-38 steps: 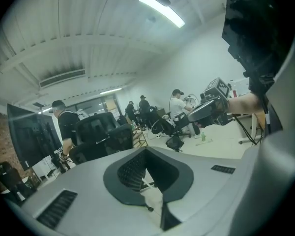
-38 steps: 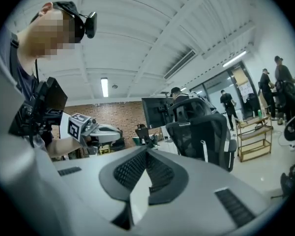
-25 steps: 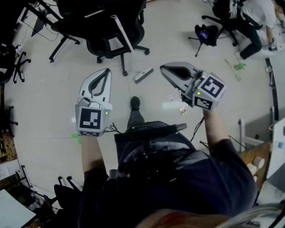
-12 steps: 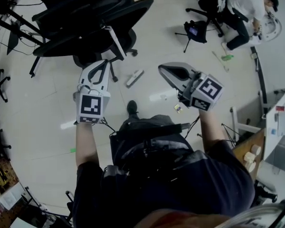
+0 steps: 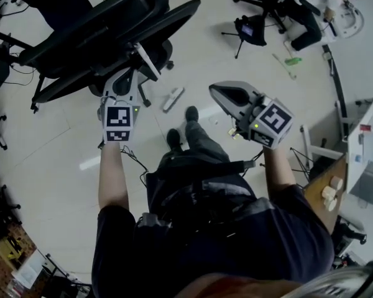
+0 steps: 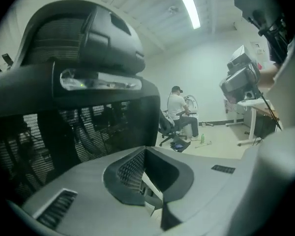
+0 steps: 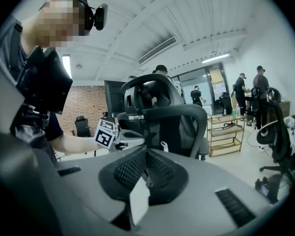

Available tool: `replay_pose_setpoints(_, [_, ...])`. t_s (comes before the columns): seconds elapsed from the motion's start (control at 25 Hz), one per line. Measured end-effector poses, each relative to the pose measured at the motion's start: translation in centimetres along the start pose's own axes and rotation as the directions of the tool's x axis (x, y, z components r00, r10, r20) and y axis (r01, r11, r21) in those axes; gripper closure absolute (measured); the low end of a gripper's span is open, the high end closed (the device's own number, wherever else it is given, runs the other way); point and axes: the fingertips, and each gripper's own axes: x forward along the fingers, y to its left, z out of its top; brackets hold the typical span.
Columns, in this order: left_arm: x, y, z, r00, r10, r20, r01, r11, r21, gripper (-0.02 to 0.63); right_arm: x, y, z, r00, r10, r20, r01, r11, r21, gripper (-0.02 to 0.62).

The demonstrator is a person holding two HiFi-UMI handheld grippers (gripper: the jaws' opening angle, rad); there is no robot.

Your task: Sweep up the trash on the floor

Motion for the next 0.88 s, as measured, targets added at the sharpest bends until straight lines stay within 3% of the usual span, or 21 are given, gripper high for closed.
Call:
replay_pose_setpoints(0.04, [0.8, 0.2, -0.6, 1.000, -0.008, -0.008, 0.008, 1.000, -0.008, 0.594, 0.1, -0.5, 0.0, 1.000, 0.000, 0.000, 0.000, 1.000, 0.009, 0.574])
replay_pose_setpoints(0.12, [2.3, 0.5, -1.7, 0.999, -0.034, -0.032, 0.033, 0.999, -0.022, 0.479, 0.6, -1.4, 0.2, 1.000, 0.003, 0.008, -0.003, 1.000, 0.023, 0.574])
replay_pose_setpoints(0.32, [6.2, 1.1, -4.2, 0.992, -0.083, -0.096, 0.076, 0.995, -0.070, 0.380, 1.4, -2.9, -0.1, 1.000, 0.017, -0.015, -0.017, 0.999, 0.036, 0.574])
replay_pose_setpoints(0.6, [11.3, 3.7, -7.4, 0.988, -0.022, -0.154, 0.008, 0.996, -0.092, 0.376, 1.2, -6.4, -2.2, 0.998, -0.009, -0.057, 0.014, 0.997, 0.078, 0.574])
replay_pose_setpoints(0.88, [15.0, 3.4, -9.1, 0.992, -0.059, -0.108, 0.043, 0.989, -0.141, 0.377, -0.3, -10.0, -3.4, 0.996, -0.050, -0.077, 0.059, 0.991, 0.119, 0.574])
